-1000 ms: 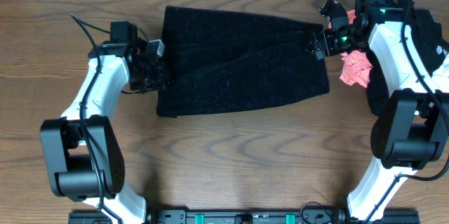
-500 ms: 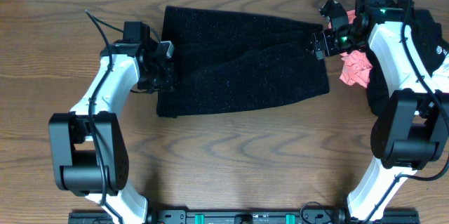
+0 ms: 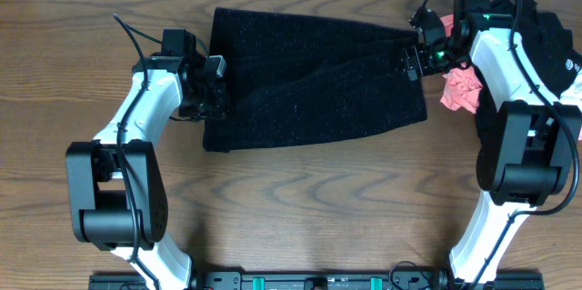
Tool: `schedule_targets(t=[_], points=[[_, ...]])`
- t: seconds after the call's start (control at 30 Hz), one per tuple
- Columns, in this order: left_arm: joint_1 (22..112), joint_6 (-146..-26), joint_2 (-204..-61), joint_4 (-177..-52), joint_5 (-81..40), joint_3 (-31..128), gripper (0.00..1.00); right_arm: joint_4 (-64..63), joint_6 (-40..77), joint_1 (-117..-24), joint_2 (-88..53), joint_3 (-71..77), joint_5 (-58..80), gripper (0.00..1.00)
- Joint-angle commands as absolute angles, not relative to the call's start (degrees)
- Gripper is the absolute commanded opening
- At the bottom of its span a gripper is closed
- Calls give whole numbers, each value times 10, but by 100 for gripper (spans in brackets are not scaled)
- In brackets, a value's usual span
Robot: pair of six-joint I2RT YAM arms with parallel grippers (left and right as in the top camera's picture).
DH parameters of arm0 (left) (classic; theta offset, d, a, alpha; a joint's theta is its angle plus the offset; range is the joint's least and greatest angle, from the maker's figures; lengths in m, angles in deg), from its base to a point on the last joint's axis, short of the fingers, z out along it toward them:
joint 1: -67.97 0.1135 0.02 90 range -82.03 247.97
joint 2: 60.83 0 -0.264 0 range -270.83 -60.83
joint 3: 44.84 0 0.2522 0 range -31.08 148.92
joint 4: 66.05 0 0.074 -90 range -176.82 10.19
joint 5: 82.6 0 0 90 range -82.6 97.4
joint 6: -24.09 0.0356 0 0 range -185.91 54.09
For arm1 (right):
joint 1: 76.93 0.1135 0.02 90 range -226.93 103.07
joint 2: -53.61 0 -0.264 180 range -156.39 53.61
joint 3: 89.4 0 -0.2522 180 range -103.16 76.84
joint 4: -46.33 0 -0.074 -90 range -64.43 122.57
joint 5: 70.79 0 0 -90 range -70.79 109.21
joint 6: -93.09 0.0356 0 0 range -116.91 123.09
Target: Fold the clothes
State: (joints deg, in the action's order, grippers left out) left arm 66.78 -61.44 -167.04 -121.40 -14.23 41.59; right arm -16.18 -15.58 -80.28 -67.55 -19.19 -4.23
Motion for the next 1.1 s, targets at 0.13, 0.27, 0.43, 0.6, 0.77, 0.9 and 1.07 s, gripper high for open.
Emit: schedule_targets(t=[0.13, 0.27, 0.43, 0.6, 0.77, 0.9, 1.07], points=[[669, -621, -1676, -1215, -135, 412, 35, -146, -163, -814, -687, -194, -51, 66], [669, -639, -1676, -1209, -135, 412, 15, -145, -163, -814, -686, -194, -54, 29], [669, -647, -1676, -1205, -140, 412, 10, -146, -163, -814, -686, -194, -106, 15], [669, -647, -1675, -1207, -141, 412, 6, -146, -163, -815, -686, -194, -112, 1], [673, -647, -1656, -1213, -141, 433, 6, -156, -163, -819, -666, -207, -112, 1], [685, -652, -1617, -1230, -139, 473, 6, -171, -163, -824, -622, -226, -112, 1], [704, -652, -1562, -1252, -139, 504, 6, -196, -163, -829, -556, -233, -96, 2]])
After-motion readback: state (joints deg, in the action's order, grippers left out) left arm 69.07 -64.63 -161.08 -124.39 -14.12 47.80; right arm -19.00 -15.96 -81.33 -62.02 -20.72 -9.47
